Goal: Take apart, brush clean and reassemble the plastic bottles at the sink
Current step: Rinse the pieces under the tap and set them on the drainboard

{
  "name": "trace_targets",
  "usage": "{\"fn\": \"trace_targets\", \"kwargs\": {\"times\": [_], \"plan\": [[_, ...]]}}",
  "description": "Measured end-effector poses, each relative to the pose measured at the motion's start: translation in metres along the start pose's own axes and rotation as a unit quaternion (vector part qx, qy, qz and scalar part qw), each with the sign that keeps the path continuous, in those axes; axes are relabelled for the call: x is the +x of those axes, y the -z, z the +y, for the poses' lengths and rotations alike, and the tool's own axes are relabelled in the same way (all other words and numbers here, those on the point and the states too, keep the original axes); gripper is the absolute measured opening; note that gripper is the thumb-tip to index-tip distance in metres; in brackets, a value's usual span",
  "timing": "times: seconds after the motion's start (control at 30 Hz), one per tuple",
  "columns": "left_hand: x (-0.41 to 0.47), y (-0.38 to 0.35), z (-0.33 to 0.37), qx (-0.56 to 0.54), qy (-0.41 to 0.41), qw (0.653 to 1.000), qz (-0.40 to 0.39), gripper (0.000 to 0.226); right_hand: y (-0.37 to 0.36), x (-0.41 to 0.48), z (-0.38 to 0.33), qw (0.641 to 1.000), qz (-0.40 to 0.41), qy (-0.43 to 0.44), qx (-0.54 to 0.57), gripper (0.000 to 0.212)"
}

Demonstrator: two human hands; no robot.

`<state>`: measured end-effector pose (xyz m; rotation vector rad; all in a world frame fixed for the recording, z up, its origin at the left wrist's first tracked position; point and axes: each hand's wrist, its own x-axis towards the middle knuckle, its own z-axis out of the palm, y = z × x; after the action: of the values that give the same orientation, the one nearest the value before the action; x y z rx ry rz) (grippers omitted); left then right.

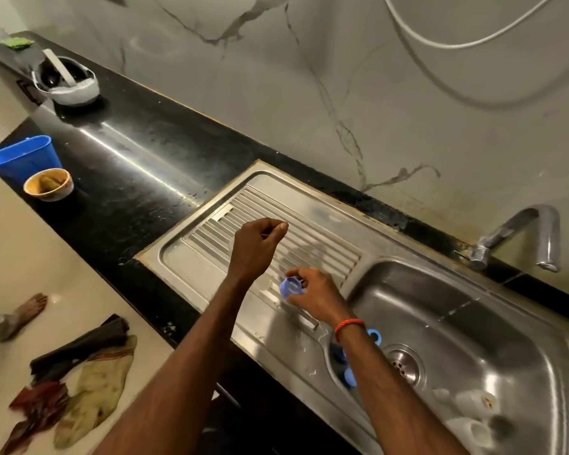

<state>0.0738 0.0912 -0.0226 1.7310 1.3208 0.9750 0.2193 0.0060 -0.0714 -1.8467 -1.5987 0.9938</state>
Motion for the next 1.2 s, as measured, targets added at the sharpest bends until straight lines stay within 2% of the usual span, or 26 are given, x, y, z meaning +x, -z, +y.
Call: {"fn": "trace_targets", "kwargs": {"times": [0.3, 0.53, 0.67, 0.8, 1.03, 1.2], "plan": [[0.008, 0.005, 0.004, 0.001, -0.012, 1.0, -0.004, 0.019, -0.027, 0.012, 0.018, 0.996, -0.013, -0.005, -0.084, 0.052], [0.008, -0.002, 0.005, 0.007, -0.022, 1.0, -0.017, 0.02, -0.03, 0.013, 0.019, 0.997, -0.002, 0.011, -0.082, 0.063], [0.007, -0.014, 0.009, 0.012, -0.031, 0.999, -0.034, 0.021, -0.003, 0.001, 0.025, 0.998, -0.002, 0.004, -0.067, 0.069], [0.007, -0.035, 0.018, 0.004, -0.039, 0.997, -0.062, 0.02, 0.039, -0.017, 0.04, 0.998, 0.035, -0.031, -0.037, 0.065], [-0.01, -0.088, 0.041, 0.008, -0.086, 0.986, -0.139, 0.014, 0.102, -0.07, 0.091, 0.987, 0.117, -0.109, 0.011, 0.045], [-0.021, -0.127, 0.05, 0.014, -0.098, 0.977, -0.19, 0.012, 0.109, -0.101, 0.122, 0.979, 0.12, -0.164, 0.015, 0.044]]}}
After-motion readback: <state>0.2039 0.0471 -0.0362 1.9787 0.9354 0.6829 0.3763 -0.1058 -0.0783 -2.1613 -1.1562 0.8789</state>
